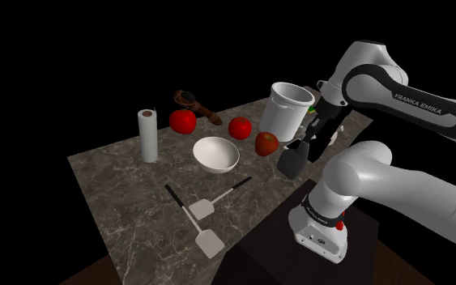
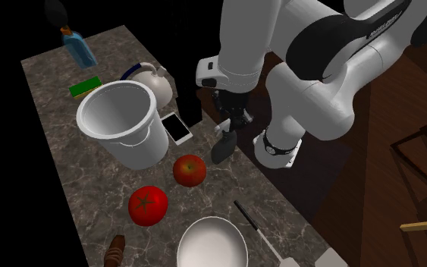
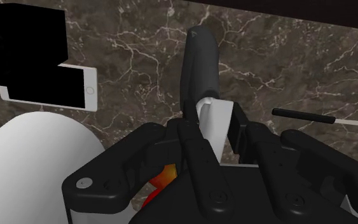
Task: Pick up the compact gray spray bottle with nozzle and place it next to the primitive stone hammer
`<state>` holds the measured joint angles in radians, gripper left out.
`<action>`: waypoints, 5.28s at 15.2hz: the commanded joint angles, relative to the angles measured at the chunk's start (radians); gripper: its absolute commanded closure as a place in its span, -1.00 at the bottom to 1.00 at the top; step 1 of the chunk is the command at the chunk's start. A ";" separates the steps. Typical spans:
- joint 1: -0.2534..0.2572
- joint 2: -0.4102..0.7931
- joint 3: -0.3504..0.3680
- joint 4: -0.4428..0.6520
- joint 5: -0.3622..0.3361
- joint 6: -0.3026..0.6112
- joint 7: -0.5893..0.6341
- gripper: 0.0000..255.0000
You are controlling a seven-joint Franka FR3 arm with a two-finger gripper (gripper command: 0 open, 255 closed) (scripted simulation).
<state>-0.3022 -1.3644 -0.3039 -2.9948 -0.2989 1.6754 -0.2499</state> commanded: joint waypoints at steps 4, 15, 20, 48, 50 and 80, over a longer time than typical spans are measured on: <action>0.008 0.006 0.010 0.028 0.010 -0.021 0.002 1.00; 0.043 0.056 0.056 0.189 0.058 -0.130 0.006 1.00; 0.054 0.086 0.073 0.265 0.076 -0.176 0.006 1.00; 0.093 0.300 0.132 0.736 0.137 -0.432 -0.005 1.00; 0.095 0.318 0.134 0.774 0.140 -0.451 -0.007 1.00; 0.171 1.010 0.103 1.281 0.227 -0.271 0.011 1.00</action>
<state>-0.1345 -0.3856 -0.2005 -1.7357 -0.0780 1.3945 -0.2416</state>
